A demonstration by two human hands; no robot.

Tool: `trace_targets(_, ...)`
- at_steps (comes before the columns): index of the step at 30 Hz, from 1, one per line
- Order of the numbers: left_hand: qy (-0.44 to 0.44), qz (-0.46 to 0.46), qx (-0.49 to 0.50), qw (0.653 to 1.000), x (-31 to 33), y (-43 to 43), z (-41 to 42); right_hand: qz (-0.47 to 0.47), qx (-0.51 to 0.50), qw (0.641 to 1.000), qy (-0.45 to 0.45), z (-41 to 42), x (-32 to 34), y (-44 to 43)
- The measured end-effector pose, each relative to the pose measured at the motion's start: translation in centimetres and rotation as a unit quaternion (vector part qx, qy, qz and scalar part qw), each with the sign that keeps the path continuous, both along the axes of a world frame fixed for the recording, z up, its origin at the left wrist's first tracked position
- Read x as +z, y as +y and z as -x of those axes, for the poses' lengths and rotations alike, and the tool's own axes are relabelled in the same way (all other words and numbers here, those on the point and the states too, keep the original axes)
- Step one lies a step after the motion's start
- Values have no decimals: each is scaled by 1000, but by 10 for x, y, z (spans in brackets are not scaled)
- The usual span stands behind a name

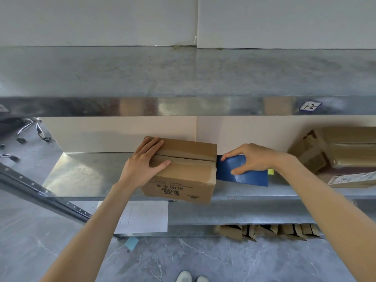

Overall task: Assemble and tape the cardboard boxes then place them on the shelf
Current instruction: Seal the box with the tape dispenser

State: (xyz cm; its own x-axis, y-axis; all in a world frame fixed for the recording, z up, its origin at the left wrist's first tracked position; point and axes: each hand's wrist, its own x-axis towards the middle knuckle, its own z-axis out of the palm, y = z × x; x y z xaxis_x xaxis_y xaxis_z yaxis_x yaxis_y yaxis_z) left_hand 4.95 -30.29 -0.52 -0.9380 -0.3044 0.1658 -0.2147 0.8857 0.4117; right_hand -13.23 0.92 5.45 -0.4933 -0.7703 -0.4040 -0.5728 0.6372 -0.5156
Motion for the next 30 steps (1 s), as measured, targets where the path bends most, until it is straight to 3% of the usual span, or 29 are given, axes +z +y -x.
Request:
trace_targets(3,-2,-2,5,1000,0,1,-1,-34,-18,998,47,-3,-23,-4)
trace_targets(7,14,-4,44,999,-6,4,-3,1,-125,987,99,-2,-54,1)
trace_targets(11,25,-7,86,996,-10,8,-5,19,-171,980,96,-1,-83,-1)
trace_targets(30,30,-64,85,994,-8,7,-5,101,-308,945,41,-20,-139,-22)
